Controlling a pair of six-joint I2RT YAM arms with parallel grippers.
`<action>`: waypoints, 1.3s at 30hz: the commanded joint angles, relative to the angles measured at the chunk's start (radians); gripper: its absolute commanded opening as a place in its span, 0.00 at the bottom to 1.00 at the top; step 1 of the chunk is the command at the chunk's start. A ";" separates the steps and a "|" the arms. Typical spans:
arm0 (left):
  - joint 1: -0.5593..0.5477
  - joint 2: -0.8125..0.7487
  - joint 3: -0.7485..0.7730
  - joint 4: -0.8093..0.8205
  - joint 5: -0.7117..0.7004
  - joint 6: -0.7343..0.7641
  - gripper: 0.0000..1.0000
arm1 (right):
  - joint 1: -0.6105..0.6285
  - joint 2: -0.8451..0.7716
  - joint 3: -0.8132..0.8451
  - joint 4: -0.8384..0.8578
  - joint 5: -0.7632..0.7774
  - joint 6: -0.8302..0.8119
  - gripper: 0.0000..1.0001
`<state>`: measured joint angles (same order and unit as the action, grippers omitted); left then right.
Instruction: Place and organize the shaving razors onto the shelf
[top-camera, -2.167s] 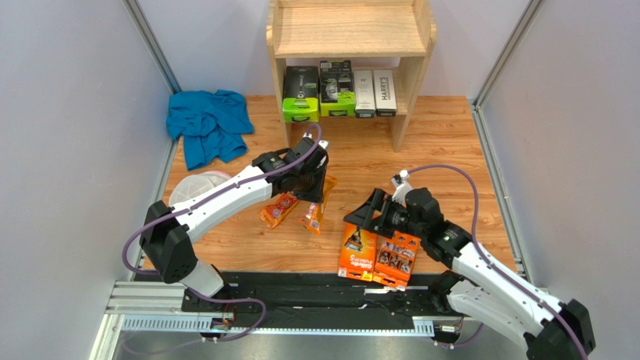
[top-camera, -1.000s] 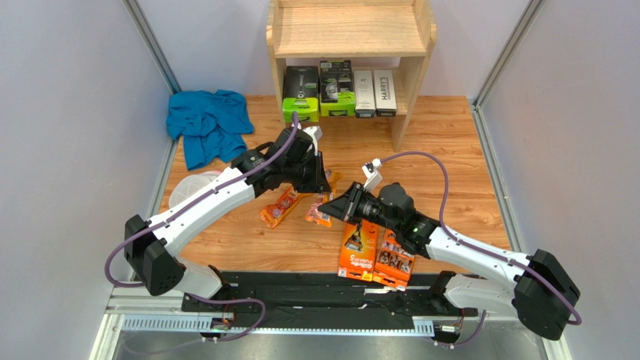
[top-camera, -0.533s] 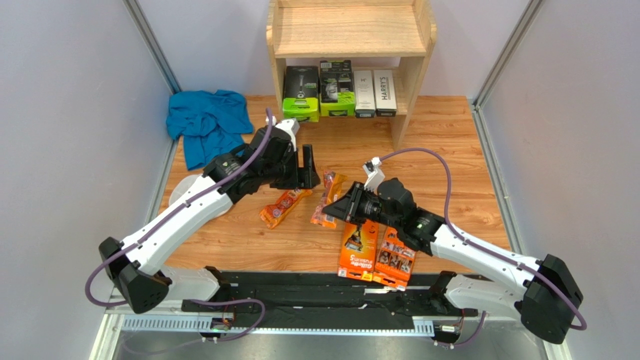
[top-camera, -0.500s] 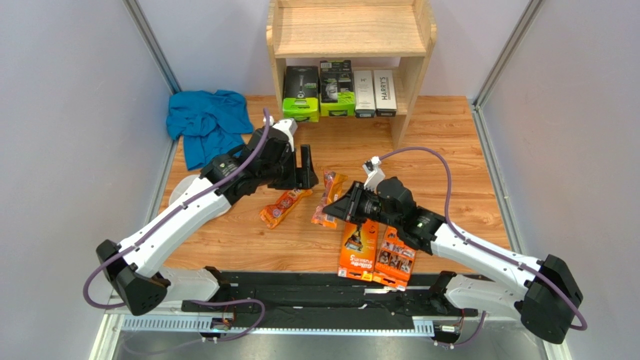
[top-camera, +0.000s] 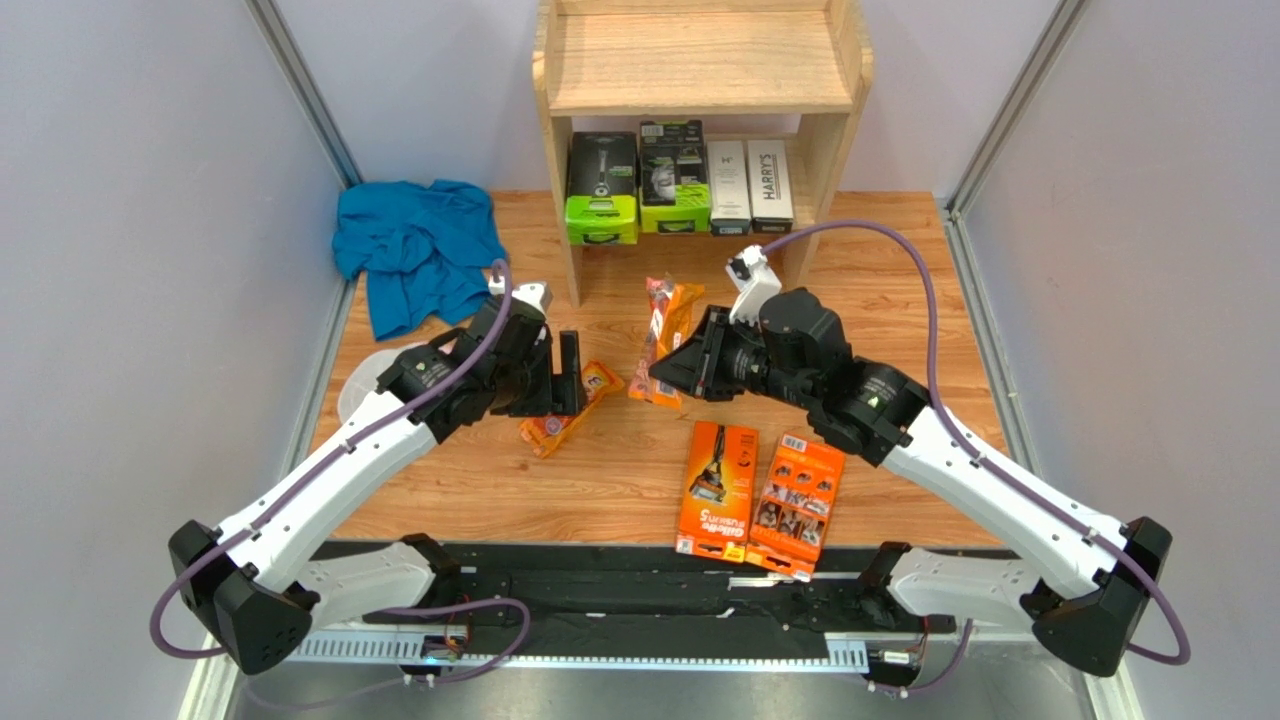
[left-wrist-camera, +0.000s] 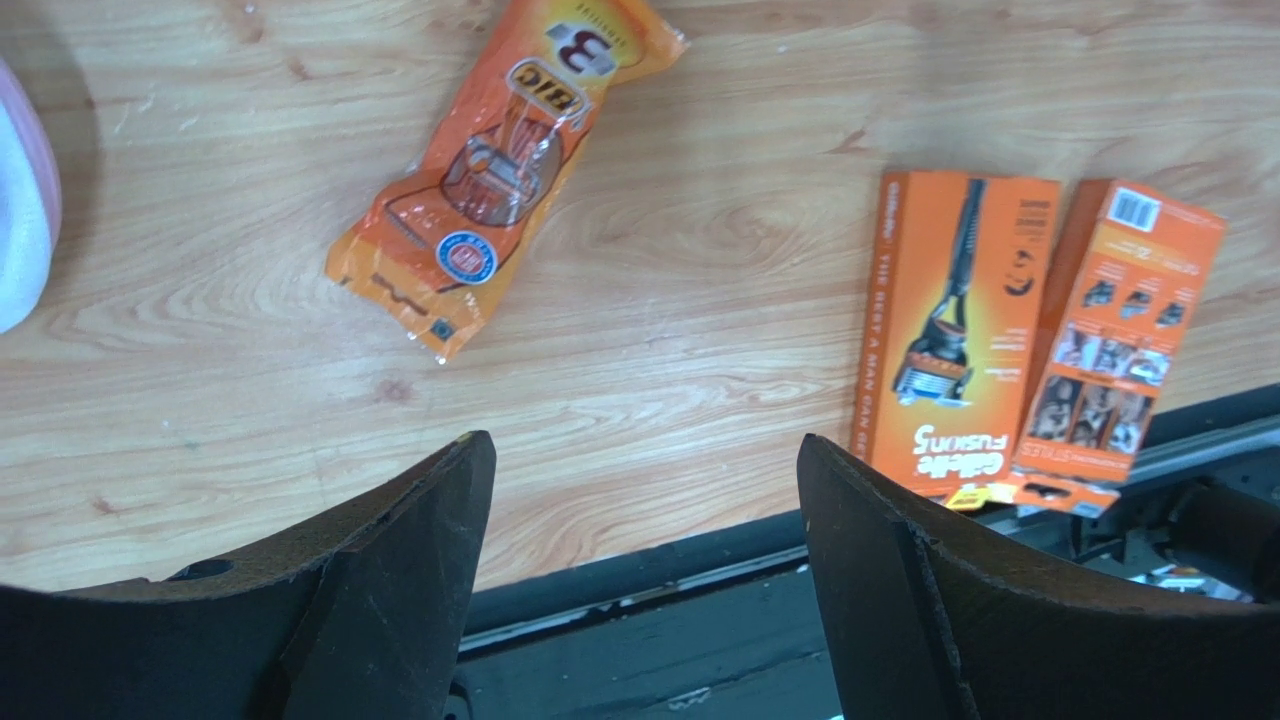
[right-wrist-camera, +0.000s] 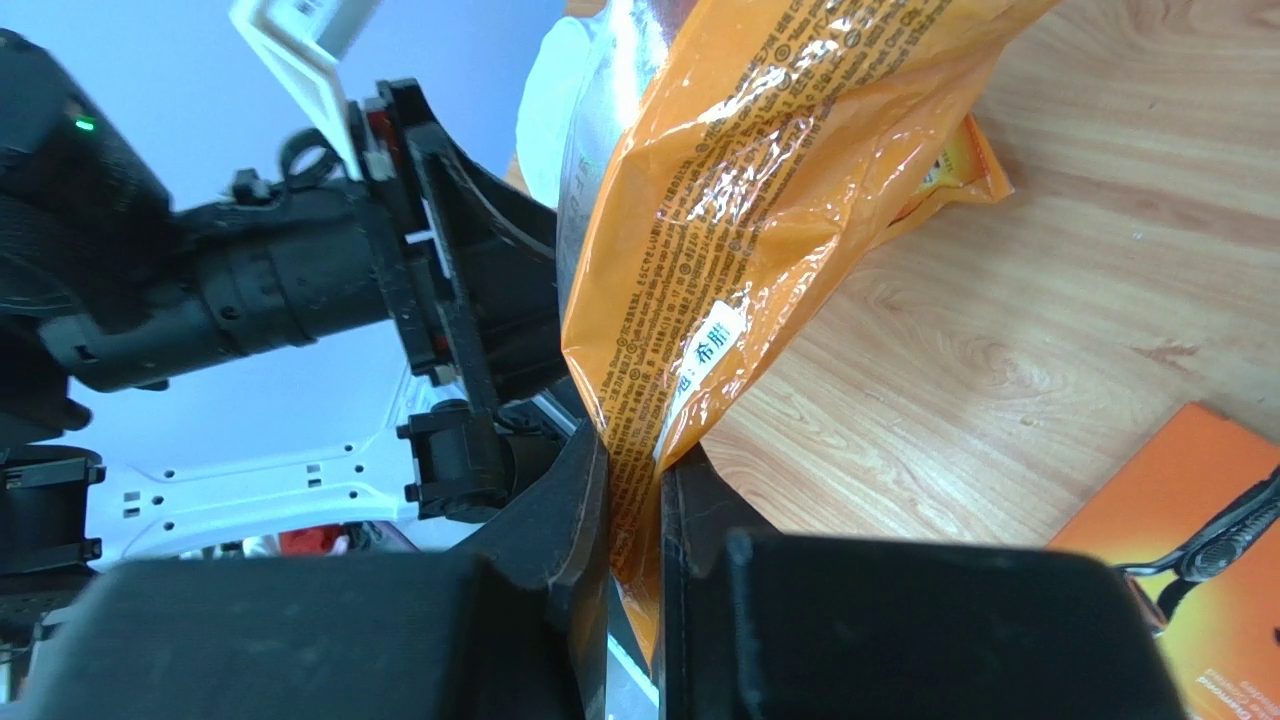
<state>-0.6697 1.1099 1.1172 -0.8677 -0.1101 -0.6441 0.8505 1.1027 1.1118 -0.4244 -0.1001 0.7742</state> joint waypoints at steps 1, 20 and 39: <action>0.010 -0.032 -0.040 0.007 0.007 0.026 0.83 | 0.004 0.039 0.120 -0.077 0.027 -0.088 0.00; 0.009 -0.047 -0.250 0.090 0.081 0.018 0.81 | -0.073 0.446 0.859 -0.264 -0.002 -0.282 0.00; 0.010 -0.067 -0.338 0.157 0.138 0.006 0.80 | -0.358 0.871 1.358 0.027 -0.417 0.138 0.00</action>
<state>-0.6643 1.0592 0.7929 -0.7433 0.0082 -0.6434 0.5209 1.9453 2.4142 -0.5674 -0.4332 0.7574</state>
